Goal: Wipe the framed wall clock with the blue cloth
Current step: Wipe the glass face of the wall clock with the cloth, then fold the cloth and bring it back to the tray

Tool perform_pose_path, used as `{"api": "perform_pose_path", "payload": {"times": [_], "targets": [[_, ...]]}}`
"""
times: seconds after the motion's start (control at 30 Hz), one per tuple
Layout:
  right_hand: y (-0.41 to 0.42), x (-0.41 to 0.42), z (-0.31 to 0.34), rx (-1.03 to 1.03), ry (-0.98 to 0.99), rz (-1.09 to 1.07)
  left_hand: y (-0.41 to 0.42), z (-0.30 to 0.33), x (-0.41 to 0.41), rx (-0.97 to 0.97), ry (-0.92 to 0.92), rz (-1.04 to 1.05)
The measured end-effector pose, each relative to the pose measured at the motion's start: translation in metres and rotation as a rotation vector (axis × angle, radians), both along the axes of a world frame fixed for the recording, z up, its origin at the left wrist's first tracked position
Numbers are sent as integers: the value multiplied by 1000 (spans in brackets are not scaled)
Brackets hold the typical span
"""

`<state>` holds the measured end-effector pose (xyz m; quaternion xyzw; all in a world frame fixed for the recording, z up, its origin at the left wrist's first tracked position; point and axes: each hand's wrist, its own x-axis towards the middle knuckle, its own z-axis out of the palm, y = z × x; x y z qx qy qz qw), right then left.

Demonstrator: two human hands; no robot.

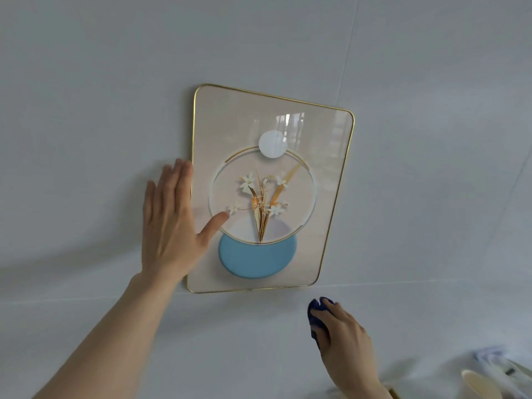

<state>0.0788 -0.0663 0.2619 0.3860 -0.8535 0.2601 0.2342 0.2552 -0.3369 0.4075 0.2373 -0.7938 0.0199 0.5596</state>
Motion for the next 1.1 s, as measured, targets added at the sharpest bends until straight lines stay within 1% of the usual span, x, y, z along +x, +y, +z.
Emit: {"api": "perform_pose_path", "payload": {"times": [0.07, 0.17, 0.23, 0.3, 0.37, 0.43, 0.5, 0.6, 0.67, 0.77, 0.87, 0.93, 1.0, 1.1], "targets": [[4, 15, 8, -71, -106, -10, 19, -18, 9, 63, 39, -35], [7, 34, 21, -244, -386, 12, 54, -49, 20, 215, 80, -114], [7, 44, 27, -360, -592, 64, 75, -72, 25, 337, 72, -203], [6, 56, 36, -446, -744, 113, 96, -95, 28, 463, 21, -309], [5, 68, 44, -501, -868, 148, 114, -112, 31, 645, -49, -443], [3, 80, 50, -540, -963, 182, 130, -123, 32, 844, -116, -589], [-1, 92, 51, -590, -1044, 212, 140, -130, 36, 966, -172, -694], [-8, 107, 50, -636, -1130, 209, 151, -133, 43, 993, -276, -741], [-10, 116, 49, -630, -1149, 218, 155, -132, 48, 982, -293, -724], [-10, 123, 42, -577, -1181, 289, 153, -131, 53, 1002, -200, -676], [-3, 122, 33, -505, -1297, 452, 151, -128, 58, 1034, -91, -679], [7, 117, 26, -448, -1331, 551, 148, -128, 59, 1044, -57, -688], [16, 111, 21, -375, -1294, 559, 144, -129, 58, 1047, -59, -691], [29, 95, 17, -305, -1188, 454, 140, -132, 52, 990, -129, -678]]}}
